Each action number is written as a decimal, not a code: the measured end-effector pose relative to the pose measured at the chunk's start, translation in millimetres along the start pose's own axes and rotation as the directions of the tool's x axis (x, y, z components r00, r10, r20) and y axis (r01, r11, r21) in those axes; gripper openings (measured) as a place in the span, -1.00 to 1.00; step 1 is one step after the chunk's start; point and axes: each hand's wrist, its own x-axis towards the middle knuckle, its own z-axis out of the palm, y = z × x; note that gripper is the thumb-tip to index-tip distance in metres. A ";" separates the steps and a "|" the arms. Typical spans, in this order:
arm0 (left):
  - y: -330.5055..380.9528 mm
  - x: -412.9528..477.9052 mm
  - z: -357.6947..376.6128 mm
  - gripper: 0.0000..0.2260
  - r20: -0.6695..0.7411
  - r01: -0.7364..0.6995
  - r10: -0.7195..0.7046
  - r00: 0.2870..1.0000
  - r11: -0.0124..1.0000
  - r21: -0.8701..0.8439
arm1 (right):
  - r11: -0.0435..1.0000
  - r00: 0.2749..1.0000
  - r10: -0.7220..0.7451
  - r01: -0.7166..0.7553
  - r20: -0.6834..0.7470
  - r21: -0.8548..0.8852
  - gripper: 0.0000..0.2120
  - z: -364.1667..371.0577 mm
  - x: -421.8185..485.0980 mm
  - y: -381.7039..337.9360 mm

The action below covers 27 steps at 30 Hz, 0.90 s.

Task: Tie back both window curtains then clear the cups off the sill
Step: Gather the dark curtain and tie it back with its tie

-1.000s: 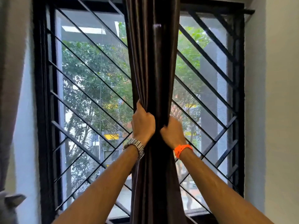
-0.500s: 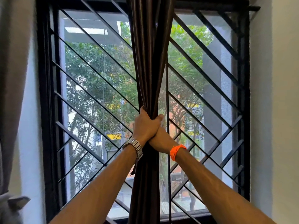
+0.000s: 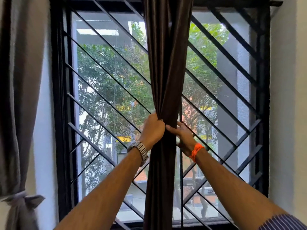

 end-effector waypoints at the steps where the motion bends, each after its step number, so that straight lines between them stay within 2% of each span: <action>1: 0.3 -2.2 -2.9 -0.69 0.032 0.018 -0.017 0.999 0.999 -0.035 | 0.995 0.997 0.025 -0.032 0.073 0.093 -0.43 0.3 -2.7 1.8; 3: 2.2 -6.4 -8.0 -0.77 0.073 0.071 -0.063 0.995 0.990 -0.120 | 0.977 0.976 0.093 -0.128 0.197 0.170 -0.59 2.0 -12.3 3.2; 6: 2.3 -7.0 -13.5 -0.72 0.089 0.127 -0.112 0.990 0.973 -0.194 | 0.955 0.935 0.173 -0.236 0.308 0.180 -0.78 3.7 -17.5 5.0; 10: 2.1 -7.3 -18.5 -0.74 0.114 0.120 -0.099 0.989 0.973 -0.199 | 0.966 0.941 0.151 -0.206 0.304 0.158 -0.81 4.7 -16.0 3.5; 12: 3.6 -9.0 -18.0 -0.73 0.107 0.124 -0.105 0.989 0.973 -0.194 | 0.978 0.951 0.113 -0.157 0.287 0.138 -0.74 -1.3 -12.8 3.5; 14: 7.5 -12.3 -16.1 -0.71 0.097 0.138 -0.121 0.988 0.972 -0.191 | 0.989 0.962 0.096 -0.122 0.257 0.085 -0.64 -9.7 -9.7 2.9; 16: 6.7 -12.4 -13.1 -0.77 0.074 0.119 -0.108 0.991 0.979 -0.163 | 0.996 0.976 0.090 -0.092 0.198 -0.001 -0.66 -18.3 -7.2 0.7; 19: 1.1 -12.7 -2.0 -0.76 0.046 0.078 -0.079 0.996 0.997 0.013 | 0.985 0.997 0.050 -0.039 0.065 -0.170 -0.71 -26.4 -10.2 -4.6; 22: -11.2 -20.7 16.2 -0.78 -0.010 0.032 -0.031 0.999 0.959 0.281 | 0.945 0.994 -0.106 0.092 -0.025 -0.314 -0.72 -29.7 -18.1 -5.0; 25: -27.4 -29.6 34.2 -0.71 -0.036 0.025 -0.005 0.999 0.802 0.597 | 0.856 0.971 -0.217 0.139 -0.102 -0.498 -0.68 -35.7 -32.3 8.5; 27: -35.9 -30.5 44.1 -0.70 -0.024 0.021 -0.007 1.000 0.715 0.699 | 0.778 0.958 -0.247 0.105 -0.147 -0.620 -0.62 -41.7 -46.6 22.8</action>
